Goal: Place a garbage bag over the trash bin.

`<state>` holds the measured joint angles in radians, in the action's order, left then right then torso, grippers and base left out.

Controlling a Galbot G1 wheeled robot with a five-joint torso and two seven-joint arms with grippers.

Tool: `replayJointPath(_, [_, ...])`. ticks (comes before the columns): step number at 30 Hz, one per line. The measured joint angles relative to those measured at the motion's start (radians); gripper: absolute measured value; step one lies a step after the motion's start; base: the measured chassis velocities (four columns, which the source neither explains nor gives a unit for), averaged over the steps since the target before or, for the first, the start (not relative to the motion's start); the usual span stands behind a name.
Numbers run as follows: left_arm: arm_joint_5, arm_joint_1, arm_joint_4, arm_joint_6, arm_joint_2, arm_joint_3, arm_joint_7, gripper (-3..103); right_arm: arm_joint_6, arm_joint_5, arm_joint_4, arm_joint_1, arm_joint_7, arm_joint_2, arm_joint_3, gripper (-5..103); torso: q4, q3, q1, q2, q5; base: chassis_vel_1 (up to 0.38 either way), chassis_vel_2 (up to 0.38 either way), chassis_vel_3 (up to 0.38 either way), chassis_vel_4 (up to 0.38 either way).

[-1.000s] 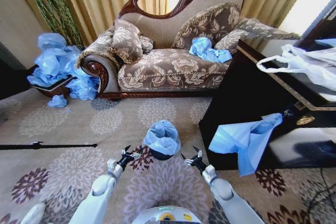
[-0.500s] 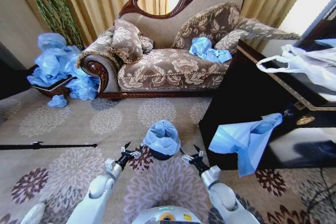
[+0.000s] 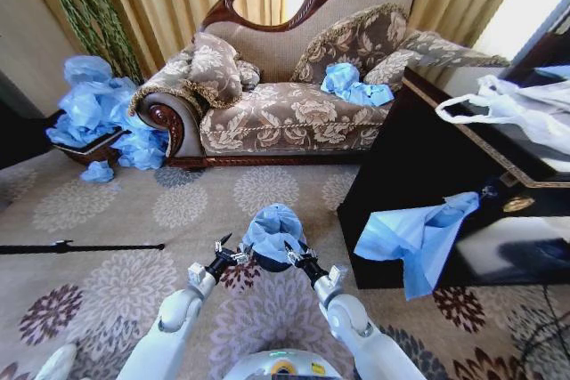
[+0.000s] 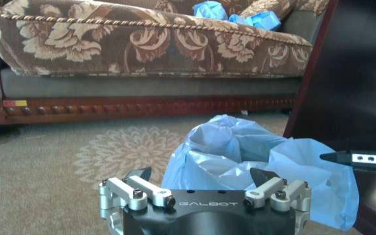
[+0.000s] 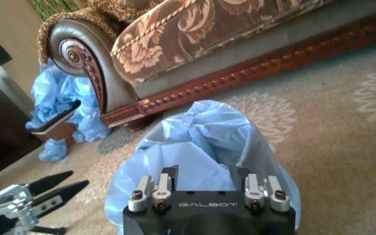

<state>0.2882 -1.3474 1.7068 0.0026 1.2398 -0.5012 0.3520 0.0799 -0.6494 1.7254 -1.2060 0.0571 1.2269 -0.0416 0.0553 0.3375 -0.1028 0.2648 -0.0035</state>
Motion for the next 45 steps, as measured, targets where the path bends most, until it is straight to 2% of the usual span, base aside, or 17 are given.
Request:
replayJointPath(2, [0.001,0.001,-0.002,0.0,0.0,0.0,0.0,100,0.0,0.001,-0.003,0.001,0.0,0.0,0.0,49,0.0,0.0,0.0,0.0,0.0,0.0,0.0,0.0,0.0])
replayJointPath(4, [0.001,0.005,-0.009,0.0,0.001,0.001,0.001,100,-0.001,0.006,-0.012,0.006,-0.001,0.001,-0.001,41,-0.0001,0.0,0.0,0.0,0.0,0.0,0.0,0.0,0.0])
replayJointPath(5, [0.001,0.005,-0.009,0.0,0.001,0.001,0.001,100,-0.001,0.006,-0.012,0.006,-0.001,0.001,-0.001,41,-0.0001,0.0,0.0,0.0,0.0,0.0,0.0,0.0,0.0])
replayJointPath(9, [0.005,0.01,-0.017,0.0,0.002,0.003,0.002,100,-0.004,0.018,-0.037,0.017,-0.004,0.006,0.006,19,0.0,0.0,0.0,0.0,0.0,0.0,0.0,0.0,0.0])
replayJointPath(11, [0.005,0.011,-0.018,0.0,0.002,0.003,0.002,100,-0.005,0.021,-0.04,0.018,-0.004,0.008,0.008,19,-0.0001,0.0,0.0,0.0,0.0,0.0,0.0,0.0,0.0])
replayJointPath(12, [0.006,0.013,-0.021,0.0,0.001,0.003,0.002,100,-0.007,0.026,-0.044,0.018,-0.004,0.01,0.012,8,-0.0001,0.0,0.0,0.0,0.0,0.0,0.0,0.0,0.0])
replayJointPath(14, [0.007,0.014,-0.022,0.0,0.001,0.003,0.002,100,-0.008,0.027,-0.044,0.018,-0.005,0.01,0.013,8,-0.0001,0.0,0.0,0.0,0.0,0.0,0.0,0.0,0.0])
replayJointPath(16, [0.009,0.016,-0.026,0.0,0.001,0.003,0.002,100,-0.008,0.028,-0.036,0.01,-0.005,0.007,0.021,2,-0.0001,0.0,0.0,0.0,0.0,0.0,0.0,0.0,0.0])
replayJointPath(21, [0.01,0.016,-0.037,-0.002,0.006,0.003,0.003,100,-0.009,0.035,-0.004,-0.021,-0.009,-0.008,0.049,0,0.0001,0.0,0.0,0.0,0.0,0.0,0.0,0.0,0.0])
replayJointPath(26, [0.01,0.014,-0.04,-0.005,0.01,0.005,0.004,100,-0.017,0.09,-0.031,-0.026,-0.029,-0.013,0.099,0,-0.0001,0.0,0.0,0.0,0.0,0.0,0.0,0.0,0.0])
replayJointPath(33, [0.02,0.011,-0.026,0.005,0.01,0.007,0.005,100,-0.049,0.16,-0.149,-0.003,-0.049,0.037,0.12,0,-0.0001,0.0,0.0,0.0,0.0001,0.0,0.0,0.0,0.0])
replayJointPath(40, [0.038,-0.002,-0.011,0.027,0.015,0.017,0.005,100,-0.058,0.195,-0.193,0.011,-0.051,0.046,0.124,0,-0.0001,0.0,0.0,0.0,0.0001,0.0,0.0,0.0,0.0])
replayJointPath(45, [0.031,-0.008,-0.053,0.039,0.033,0.036,0.006,100,-0.079,0.224,-0.262,0.032,-0.051,0.069,0.123,0,-0.0001,0.0,0.0,0.0,0.0,0.0,0.0,0.0,0.0])
